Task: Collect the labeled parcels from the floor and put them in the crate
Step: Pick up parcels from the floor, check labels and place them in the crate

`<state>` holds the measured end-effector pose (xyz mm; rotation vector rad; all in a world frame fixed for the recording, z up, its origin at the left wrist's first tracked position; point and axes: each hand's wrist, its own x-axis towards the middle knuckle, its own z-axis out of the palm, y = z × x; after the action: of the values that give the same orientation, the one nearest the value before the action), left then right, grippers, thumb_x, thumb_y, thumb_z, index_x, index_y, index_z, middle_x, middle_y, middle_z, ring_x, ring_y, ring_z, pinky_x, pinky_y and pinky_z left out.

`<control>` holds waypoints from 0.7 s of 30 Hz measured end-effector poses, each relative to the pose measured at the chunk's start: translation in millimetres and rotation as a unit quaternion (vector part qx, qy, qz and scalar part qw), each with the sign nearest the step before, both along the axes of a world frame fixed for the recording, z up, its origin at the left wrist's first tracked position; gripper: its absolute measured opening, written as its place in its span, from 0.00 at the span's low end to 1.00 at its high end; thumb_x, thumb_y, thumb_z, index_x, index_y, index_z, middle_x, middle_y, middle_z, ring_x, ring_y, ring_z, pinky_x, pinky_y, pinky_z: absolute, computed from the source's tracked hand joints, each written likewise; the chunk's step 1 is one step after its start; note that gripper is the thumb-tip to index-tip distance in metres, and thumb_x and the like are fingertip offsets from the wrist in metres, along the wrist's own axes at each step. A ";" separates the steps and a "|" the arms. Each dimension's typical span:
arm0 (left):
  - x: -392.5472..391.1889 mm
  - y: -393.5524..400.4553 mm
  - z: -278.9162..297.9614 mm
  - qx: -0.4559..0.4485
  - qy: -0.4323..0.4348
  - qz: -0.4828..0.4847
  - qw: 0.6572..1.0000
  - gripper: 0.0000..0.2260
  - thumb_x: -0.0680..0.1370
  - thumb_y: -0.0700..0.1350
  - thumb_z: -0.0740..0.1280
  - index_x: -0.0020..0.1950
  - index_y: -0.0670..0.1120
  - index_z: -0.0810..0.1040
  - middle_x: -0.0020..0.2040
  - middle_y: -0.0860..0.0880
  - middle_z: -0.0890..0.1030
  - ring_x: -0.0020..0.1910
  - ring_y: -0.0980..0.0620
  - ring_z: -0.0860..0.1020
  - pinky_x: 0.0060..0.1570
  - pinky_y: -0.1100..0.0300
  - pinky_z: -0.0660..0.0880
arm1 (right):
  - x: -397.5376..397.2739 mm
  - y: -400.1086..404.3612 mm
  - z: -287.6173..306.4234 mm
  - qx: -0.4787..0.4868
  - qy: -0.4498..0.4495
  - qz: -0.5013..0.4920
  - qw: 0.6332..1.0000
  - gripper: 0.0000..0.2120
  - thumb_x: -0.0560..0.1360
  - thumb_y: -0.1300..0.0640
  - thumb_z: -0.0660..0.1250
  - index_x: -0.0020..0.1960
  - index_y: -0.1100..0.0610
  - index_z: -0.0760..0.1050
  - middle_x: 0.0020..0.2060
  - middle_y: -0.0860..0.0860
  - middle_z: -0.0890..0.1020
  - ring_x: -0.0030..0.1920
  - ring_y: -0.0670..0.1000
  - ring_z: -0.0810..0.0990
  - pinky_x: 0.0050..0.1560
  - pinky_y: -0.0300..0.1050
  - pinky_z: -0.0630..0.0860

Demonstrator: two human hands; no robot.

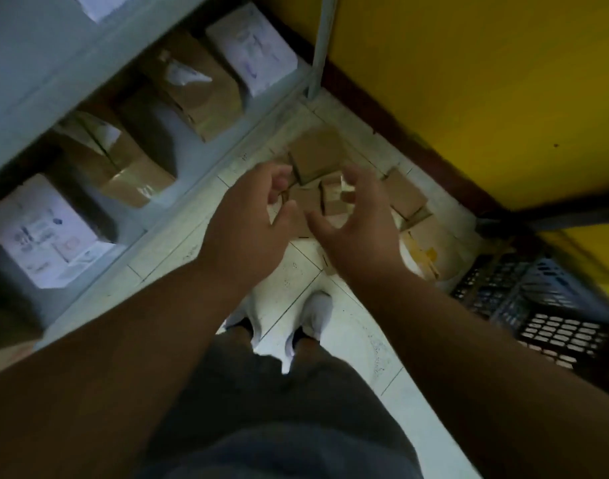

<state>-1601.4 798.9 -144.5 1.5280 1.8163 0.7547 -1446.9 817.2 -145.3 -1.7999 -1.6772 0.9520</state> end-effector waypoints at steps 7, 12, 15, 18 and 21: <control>6.1 61.0 -220.0 -0.126 0.018 0.003 0.992 0.13 0.82 0.48 0.62 0.66 0.50 0.72 0.56 0.57 0.75 0.49 0.61 0.74 0.41 0.72 0.66 | -26.9 54.8 -225.2 -0.087 -0.012 -0.059 0.994 0.31 0.71 0.49 0.75 0.70 0.53 0.69 0.62 0.52 0.76 0.60 0.51 0.77 0.55 0.43 0.72; 15.3 85.6 -400.6 -0.199 0.045 -0.020 0.979 0.11 0.81 0.45 0.63 0.64 0.47 0.73 0.56 0.48 0.80 0.48 0.54 0.77 0.42 0.65 0.74 | -15.0 62.8 -409.5 -0.178 -0.042 -0.083 0.980 0.33 0.71 0.48 0.76 0.71 0.54 0.68 0.63 0.53 0.74 0.56 0.48 0.75 0.56 0.41 0.72; 19.4 95.8 -495.9 -0.246 0.047 -0.011 0.968 0.14 0.81 0.45 0.64 0.66 0.48 0.71 0.60 0.48 0.79 0.48 0.56 0.74 0.36 0.70 0.66 | -6.7 71.8 -503.9 -0.217 -0.082 -0.064 0.971 0.34 0.71 0.47 0.75 0.73 0.55 0.67 0.64 0.54 0.74 0.61 0.51 0.75 0.61 0.43 0.73; 23.3 112.6 -583.7 -0.359 0.051 0.043 0.931 0.29 0.78 0.52 0.68 0.75 0.49 0.62 0.70 0.44 0.71 0.56 0.50 0.73 0.32 0.66 0.61 | -4.3 87.9 -589.6 -0.258 -0.083 -0.068 0.960 0.35 0.72 0.46 0.73 0.74 0.55 0.65 0.65 0.53 0.74 0.62 0.54 0.76 0.62 0.54 0.77; 26.0 128.3 -635.0 -0.462 -0.015 0.093 0.882 0.43 0.76 0.57 0.70 0.81 0.52 0.46 0.78 0.42 0.62 0.70 0.40 0.69 0.43 0.57 0.68 | -10.2 106.3 -642.7 -0.297 -0.054 -0.111 0.947 0.33 0.73 0.47 0.71 0.73 0.54 0.64 0.64 0.53 0.75 0.61 0.56 0.77 0.61 0.57 0.77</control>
<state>-1575.4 927.2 -779.4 0.7068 1.8845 -0.0655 -1457.2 923.5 -788.1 -2.4042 -1.2800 1.3760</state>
